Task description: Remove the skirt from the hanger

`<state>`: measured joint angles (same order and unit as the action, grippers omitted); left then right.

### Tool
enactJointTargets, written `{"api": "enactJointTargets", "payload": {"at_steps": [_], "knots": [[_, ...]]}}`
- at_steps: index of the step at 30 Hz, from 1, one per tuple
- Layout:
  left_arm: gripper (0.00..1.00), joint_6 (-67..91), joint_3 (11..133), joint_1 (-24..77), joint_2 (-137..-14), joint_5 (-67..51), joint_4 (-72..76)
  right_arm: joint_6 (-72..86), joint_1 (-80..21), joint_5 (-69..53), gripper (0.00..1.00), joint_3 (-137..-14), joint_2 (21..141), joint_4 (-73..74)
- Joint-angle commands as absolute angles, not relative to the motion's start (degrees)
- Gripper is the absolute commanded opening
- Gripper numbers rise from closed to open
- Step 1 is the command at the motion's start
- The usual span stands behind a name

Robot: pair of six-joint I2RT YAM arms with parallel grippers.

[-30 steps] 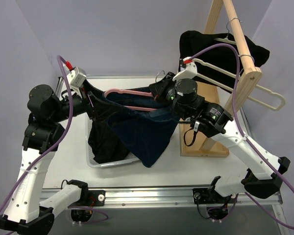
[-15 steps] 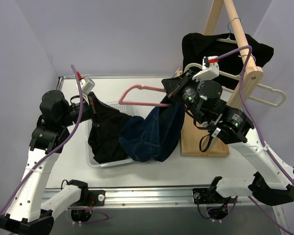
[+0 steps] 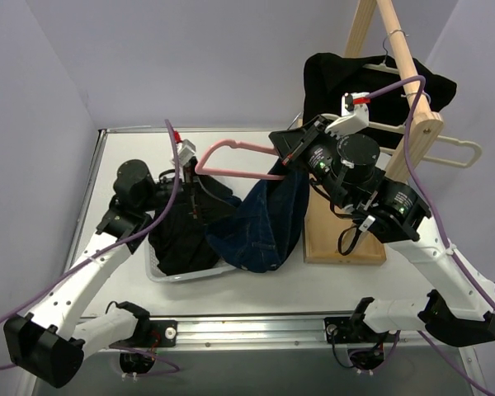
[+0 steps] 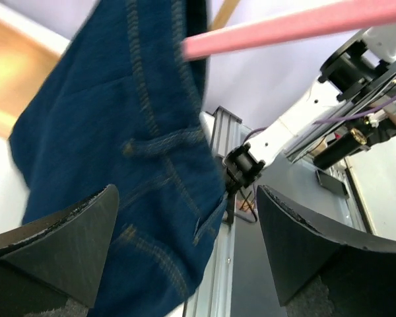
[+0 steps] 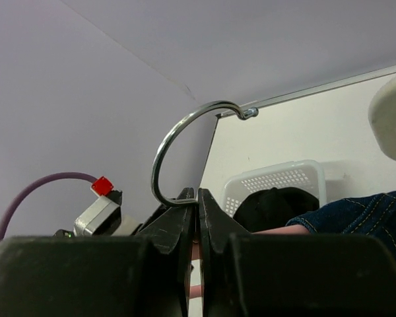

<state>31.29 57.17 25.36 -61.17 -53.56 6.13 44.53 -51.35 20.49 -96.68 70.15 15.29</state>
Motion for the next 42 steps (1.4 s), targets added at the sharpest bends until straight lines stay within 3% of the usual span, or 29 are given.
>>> {"api": "enactJointTargets", "payload": {"at_steps": [1, 9, 10, 16, 20, 23, 29, 35, 42], "knots": [[0.94, 31.3, 57.7, 32.0, -62.0, -44.7, 18.7, 46.2, -50.6, 21.1, 0.00, -99.6, 68.3, 8.1], [0.94, 17.8, 60.2, 53.0, -66.7, -14.9, 11.6, 46.9, -50.5, 19.7, 0.00, -101.0, 68.6, 7.6], [0.94, 17.2, 60.7, 53.6, -67.3, -6.9, 9.3, 46.9, -50.6, 19.6, 0.00, -101.0, 68.6, 7.6], [0.94, 19.4, 59.8, 55.5, -71.8, 6.8, 8.5, 47.5, -50.6, 19.5, 0.00, -100.0, 67.9, 7.6], [0.94, 15.7, 60.9, 62.3, -72.2, 29.0, 5.4, 47.3, -50.5, 20.0, 0.00, -99.9, 67.3, 8.1], [0.94, 12.3, 58.6, 64.9, -70.8, 35.5, 8.3, 46.8, -50.5, 19.9, 0.00, -100.6, 67.6, 8.5], [0.94, 10.7, 62.5, 63.2, -75.9, 33.8, 2.9, 47.0, -50.5, 19.5, 0.00, -101.0, 67.1, 8.5], [0.94, 8.7, 74.9, 59.6, -90.1, 18.1, -10.9, 46.7, -50.5, 17.1, 0.00, -103.1, 65.9, 9.2], [0.94, 8.7, 82.5, 57.1, -99.4, 18.0, -23.6, 44.5, -50.5, 16.5, 0.00, -106.2, 63.4, 13.6]]}}
